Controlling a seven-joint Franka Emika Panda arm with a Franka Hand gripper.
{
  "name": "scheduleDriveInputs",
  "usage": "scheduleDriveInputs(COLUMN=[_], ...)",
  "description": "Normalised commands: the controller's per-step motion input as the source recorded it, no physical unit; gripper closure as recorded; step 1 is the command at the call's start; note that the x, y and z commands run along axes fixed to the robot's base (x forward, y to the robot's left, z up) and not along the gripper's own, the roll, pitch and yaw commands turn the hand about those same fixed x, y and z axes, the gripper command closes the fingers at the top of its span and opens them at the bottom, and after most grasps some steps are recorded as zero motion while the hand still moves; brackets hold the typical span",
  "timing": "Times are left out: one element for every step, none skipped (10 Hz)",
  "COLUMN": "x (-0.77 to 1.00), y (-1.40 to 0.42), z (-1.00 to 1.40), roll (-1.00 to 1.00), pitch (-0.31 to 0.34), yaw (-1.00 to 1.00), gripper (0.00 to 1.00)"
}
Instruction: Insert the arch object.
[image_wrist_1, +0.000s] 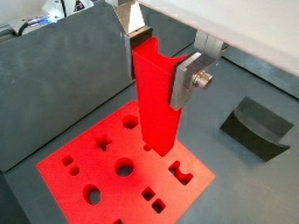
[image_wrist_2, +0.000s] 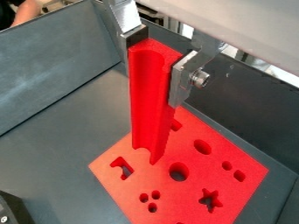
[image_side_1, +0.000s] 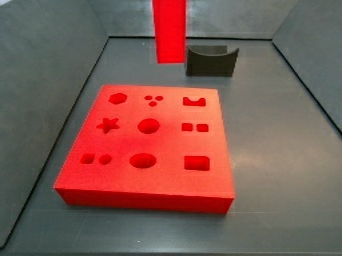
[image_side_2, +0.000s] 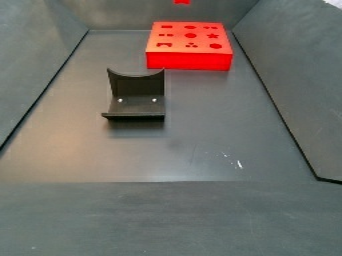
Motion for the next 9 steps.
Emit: scheduleDriveInputs(x=[0.02, 0.23, 0.38, 0.45, 0.31, 0.40, 0.52, 0.40, 0.45], y=[0.09, 0.20, 0.34, 0.33, 0.10, 0.02, 0.06, 0.17, 0.18], z=[-0.03, -0.20, -0.26, -0.27, -0.29, -0.37, -0.38, -0.35, -0.29], roll=[0.07, 0.10, 0.05, 0.00, -0.02, -0.03, -0.07, -0.13, -0.12], pitch=[0.000, -0.111, -0.149, -0.146, -0.063, 0.000, 0.109, 0.151, 0.179], yaw=[0.07, 0.23, 0.33, 0.35, 0.15, 0.00, -0.21, -0.30, -0.32], gripper=[1.00, 1.00, 1.00, 1.00, 1.00, 1.00, 1.00, 1.00, 1.00])
